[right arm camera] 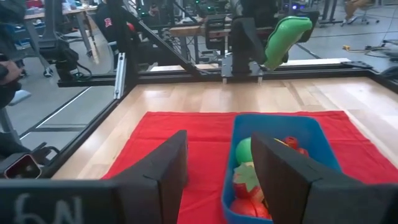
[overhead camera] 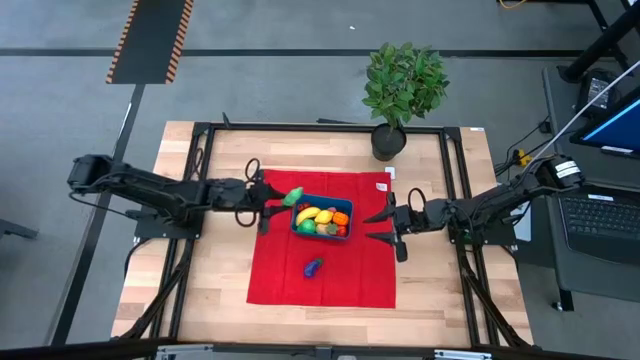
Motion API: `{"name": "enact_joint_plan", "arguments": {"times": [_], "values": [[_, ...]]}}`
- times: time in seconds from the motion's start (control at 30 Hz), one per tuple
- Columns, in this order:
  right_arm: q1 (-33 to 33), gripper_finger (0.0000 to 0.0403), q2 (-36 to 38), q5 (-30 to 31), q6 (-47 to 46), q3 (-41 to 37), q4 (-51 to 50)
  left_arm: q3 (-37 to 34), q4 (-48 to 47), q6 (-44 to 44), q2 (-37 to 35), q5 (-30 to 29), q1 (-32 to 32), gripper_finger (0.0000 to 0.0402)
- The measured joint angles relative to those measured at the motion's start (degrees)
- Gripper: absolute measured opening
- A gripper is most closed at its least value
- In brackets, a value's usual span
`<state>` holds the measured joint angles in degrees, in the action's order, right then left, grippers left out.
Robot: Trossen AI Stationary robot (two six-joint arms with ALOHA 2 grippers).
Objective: Pick and placing Produce into tupperware
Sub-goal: Put the green pea into the blue bin
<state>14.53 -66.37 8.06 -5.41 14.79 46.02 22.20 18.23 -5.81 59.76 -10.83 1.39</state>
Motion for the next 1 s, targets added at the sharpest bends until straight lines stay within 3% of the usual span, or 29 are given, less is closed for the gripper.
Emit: {"name": "enact_joint_plan", "arguments": {"times": [0.17,0.67,1.0], "values": [[-0.24,0.0179,0.00,0.02,1.38,0.02,-0.10,4.36,-2.28,3.78,3.51,1.28,-1.17,0.0119],[-0.24,0.0179,0.00,0.00,2.90,0.02,-1.39,23.06,-29.46,10.40,16.25,6.09,-4.16,0.0118],[-0.24,0.0179,0.00,-0.05,4.59,0.02,-1.88,34.16,-41.56,16.94,24.86,10.54,-5.86,0.0117]]}}
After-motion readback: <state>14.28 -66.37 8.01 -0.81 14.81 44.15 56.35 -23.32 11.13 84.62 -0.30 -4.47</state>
